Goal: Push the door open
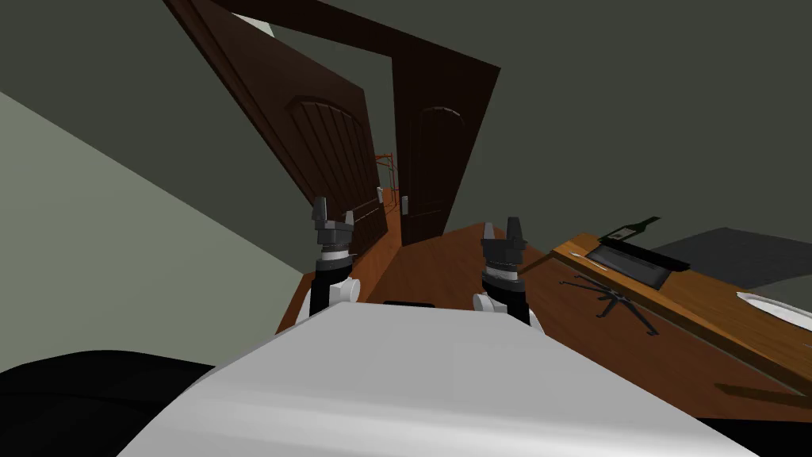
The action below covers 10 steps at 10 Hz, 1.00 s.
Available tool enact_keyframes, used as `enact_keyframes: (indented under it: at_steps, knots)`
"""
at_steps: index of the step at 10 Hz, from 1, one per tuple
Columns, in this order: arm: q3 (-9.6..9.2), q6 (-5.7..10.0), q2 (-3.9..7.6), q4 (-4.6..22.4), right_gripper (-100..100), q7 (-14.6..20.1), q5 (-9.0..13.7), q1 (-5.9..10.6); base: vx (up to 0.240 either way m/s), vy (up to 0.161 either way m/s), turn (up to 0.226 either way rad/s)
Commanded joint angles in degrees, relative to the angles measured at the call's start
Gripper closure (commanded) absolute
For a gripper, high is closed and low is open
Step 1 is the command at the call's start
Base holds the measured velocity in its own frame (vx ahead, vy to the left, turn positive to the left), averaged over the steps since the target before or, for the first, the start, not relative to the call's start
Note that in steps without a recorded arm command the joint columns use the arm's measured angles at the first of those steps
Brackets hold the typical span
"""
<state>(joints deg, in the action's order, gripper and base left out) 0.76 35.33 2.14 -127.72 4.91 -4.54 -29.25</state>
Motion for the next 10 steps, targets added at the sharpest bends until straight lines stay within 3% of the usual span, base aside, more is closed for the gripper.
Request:
enact_keyframes:
  at_steps: [1,10]
  knots:
    - [-0.11,-0.58,0.32,2.1,-100,0.0,0.0,1.27,0.191,-0.056,0.089]
    - [-0.69,-3.47,1.37,12.8,-100,0.0,0.2,7.63,0.121,0.004,0.053]
